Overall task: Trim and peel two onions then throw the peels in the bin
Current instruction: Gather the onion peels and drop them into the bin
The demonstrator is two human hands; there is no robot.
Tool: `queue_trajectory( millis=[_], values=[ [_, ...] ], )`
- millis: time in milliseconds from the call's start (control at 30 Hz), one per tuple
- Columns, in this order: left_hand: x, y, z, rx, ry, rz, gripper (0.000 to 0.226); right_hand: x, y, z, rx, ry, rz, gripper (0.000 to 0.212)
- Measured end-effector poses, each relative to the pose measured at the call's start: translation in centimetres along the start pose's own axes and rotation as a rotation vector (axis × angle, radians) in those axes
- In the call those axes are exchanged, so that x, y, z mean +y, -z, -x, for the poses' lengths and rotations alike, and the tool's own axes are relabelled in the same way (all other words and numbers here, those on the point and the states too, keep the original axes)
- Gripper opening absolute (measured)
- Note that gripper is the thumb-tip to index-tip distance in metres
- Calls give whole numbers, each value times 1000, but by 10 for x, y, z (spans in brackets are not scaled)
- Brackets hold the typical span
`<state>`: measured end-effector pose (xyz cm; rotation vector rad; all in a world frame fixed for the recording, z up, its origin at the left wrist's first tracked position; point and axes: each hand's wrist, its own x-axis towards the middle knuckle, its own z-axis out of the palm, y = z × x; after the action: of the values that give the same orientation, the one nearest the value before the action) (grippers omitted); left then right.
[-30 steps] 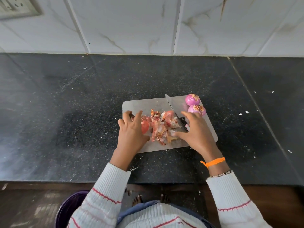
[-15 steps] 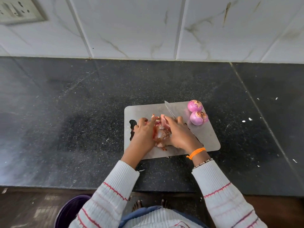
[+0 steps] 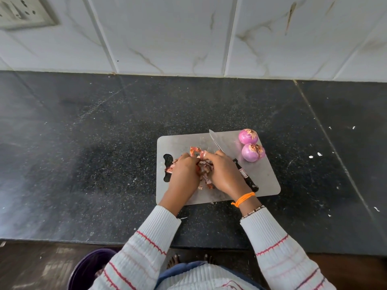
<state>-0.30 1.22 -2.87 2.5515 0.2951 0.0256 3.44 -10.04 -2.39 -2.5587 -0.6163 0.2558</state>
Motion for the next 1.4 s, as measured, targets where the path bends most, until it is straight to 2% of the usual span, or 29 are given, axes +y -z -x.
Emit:
queue_trajectory(
  millis=[267,400,567,700,867,1067,1400],
  values=[
    [2,0,0,55,67,90,23,1,-1,2,101,-29,-121,40],
    [9,5,2,69,99,152,21,5,11,1,72,-25,-245,17],
    [0,8,5,79,213,350,12,7,23,4,41,-46,-318,16],
    [-3,16,16,65,281,555,15,5,24,10,11,-73,-406,19],
    [-16,23,38,131,394,789,19,-5,18,14,-48,-61,-509,21],
    [-38,44,85,315,493,953,16,-50,-3,11,-221,47,-554,29],
    [-124,87,186,689,672,1007,17,-175,-78,33,-531,289,-554,19]
  ],
)
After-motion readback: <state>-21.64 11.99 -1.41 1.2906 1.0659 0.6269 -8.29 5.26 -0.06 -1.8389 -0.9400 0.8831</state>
